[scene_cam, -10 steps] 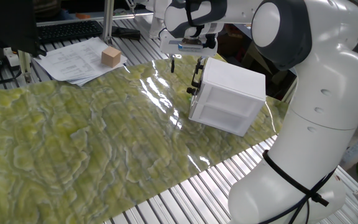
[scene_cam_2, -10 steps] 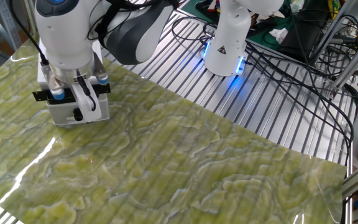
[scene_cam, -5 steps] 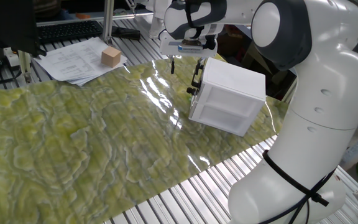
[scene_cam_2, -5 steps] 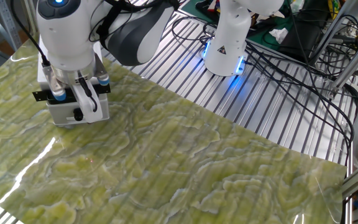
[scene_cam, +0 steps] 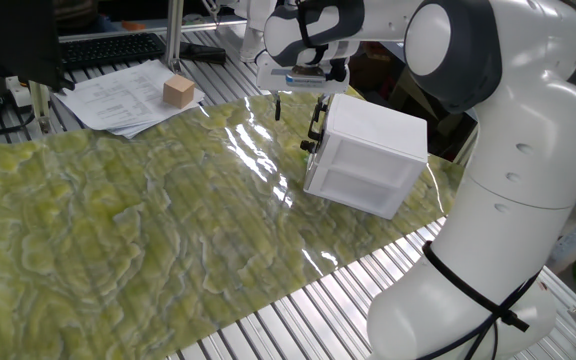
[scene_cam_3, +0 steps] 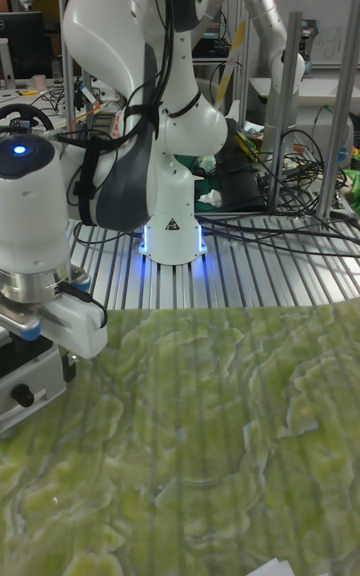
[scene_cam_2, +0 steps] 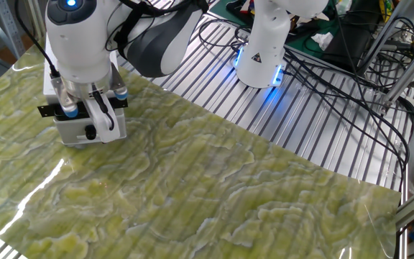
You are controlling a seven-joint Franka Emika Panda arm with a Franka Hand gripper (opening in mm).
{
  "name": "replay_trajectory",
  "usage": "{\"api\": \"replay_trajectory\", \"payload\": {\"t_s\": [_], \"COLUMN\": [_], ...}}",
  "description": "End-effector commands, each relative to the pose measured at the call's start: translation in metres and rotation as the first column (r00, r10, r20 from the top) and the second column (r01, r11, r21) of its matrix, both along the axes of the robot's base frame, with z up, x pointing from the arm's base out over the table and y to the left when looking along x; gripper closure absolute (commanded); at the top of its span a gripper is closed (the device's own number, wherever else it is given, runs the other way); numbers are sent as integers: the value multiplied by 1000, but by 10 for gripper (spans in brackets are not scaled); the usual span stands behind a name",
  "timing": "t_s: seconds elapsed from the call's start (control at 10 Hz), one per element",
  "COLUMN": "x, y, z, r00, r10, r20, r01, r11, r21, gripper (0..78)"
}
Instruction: Take something out of a drawer
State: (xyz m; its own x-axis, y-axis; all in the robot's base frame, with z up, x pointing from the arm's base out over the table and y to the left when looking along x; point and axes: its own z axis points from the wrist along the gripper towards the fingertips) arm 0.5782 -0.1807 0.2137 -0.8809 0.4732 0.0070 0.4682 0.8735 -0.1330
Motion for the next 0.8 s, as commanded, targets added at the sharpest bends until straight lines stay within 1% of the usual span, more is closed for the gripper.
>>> {"api": "replay_trajectory", "payload": {"t_s": [0.1, 0.3, 0.4, 0.6, 0.8], "x": [0, -1, -1, -1, -1], "y": [0, 1, 1, 1, 1], "z": [1, 1, 1, 1, 1], "r00": [1000, 1000, 1000, 1000, 1000], "r10": [-8, -11, -4, 2, -23], "r20": [4, 7, 15, 14, 9], "r01": [8, 11, 4, -2, 23], "r11": [1000, 1000, 1000, 1000, 1000], "r21": [17, 16, 8, 5, 0], "gripper": [1, 1, 1, 1, 1]}}
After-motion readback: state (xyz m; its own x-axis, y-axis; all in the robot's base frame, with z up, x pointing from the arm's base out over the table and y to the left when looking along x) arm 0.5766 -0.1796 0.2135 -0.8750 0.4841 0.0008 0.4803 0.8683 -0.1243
